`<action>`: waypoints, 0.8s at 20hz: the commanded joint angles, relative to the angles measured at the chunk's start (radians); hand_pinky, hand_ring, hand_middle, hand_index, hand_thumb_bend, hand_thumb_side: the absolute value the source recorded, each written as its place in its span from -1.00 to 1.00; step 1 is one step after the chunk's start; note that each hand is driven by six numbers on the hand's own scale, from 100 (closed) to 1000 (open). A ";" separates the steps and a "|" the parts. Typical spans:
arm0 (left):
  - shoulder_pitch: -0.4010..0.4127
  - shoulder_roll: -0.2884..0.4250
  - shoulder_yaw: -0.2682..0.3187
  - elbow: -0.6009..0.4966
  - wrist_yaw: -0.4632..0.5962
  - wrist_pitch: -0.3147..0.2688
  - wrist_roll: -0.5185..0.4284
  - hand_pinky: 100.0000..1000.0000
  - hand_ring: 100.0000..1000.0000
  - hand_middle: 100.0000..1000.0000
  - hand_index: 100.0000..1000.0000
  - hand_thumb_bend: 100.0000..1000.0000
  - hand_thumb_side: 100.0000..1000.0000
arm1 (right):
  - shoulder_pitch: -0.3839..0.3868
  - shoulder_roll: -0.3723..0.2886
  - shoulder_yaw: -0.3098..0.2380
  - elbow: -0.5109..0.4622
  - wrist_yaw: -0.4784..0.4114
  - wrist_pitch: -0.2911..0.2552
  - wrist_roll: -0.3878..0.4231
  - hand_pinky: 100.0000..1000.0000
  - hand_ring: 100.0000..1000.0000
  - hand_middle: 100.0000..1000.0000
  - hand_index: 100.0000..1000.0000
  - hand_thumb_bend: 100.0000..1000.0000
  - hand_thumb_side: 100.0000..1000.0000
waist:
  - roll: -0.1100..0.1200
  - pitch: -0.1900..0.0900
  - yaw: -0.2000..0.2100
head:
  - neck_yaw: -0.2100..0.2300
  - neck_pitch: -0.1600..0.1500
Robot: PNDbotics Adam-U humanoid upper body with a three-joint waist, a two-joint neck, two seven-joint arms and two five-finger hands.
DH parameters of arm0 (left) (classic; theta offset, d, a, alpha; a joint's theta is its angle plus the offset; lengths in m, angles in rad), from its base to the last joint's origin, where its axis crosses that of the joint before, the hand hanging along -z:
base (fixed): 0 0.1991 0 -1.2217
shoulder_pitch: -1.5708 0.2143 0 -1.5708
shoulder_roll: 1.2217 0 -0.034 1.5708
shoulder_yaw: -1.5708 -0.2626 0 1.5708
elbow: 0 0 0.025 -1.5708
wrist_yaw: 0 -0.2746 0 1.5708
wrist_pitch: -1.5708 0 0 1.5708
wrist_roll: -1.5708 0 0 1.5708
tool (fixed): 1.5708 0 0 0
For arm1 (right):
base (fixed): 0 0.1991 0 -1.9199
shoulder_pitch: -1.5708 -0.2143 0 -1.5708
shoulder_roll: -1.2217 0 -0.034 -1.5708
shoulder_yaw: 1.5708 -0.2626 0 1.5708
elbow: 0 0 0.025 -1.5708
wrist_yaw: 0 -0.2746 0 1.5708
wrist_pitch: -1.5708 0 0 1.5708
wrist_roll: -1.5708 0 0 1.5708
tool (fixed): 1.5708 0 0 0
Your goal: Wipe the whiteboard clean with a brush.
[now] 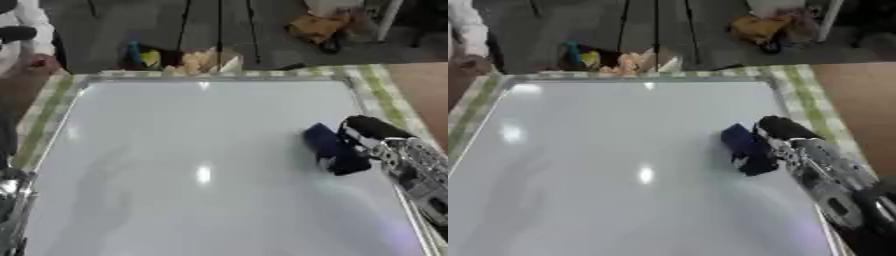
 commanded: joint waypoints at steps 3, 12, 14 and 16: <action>-0.012 0.008 -0.001 -0.017 -0.003 0.000 -0.003 0.26 0.55 0.50 0.42 -0.93 1.00 | -0.005 -0.012 0.005 -0.020 0.018 -0.021 0.034 -0.12 0.26 -0.40 -0.73 -1.00 -0.21 | -0.002 -0.025 -0.002 | -0.004 -0.003; -0.013 0.007 0.000 -0.017 -0.004 0.003 -0.001 0.26 0.55 0.50 0.42 -0.93 1.00 | 0.015 -0.021 0.019 -0.082 0.013 -0.026 0.059 -0.17 0.21 -0.48 -0.70 -1.00 -0.15 | -0.001 -0.026 -0.006 | -0.003 0.009; -0.013 0.007 0.000 -0.017 -0.004 0.003 -0.001 0.26 0.55 0.50 0.42 -0.93 1.00 | 0.018 -0.022 0.022 -0.090 0.012 -0.027 0.061 -0.18 0.20 -0.50 -0.71 -1.00 -0.16 | -0.001 -0.026 -0.006 | -0.004 0.010; -0.014 0.006 0.000 -0.017 -0.004 0.003 -0.001 0.26 0.55 0.50 0.42 -0.94 1.00 | 0.020 -0.022 0.025 -0.096 0.010 -0.027 0.064 -0.18 0.20 -0.49 -0.69 -1.00 -0.16 | -0.001 -0.025 -0.005 | -0.004 0.010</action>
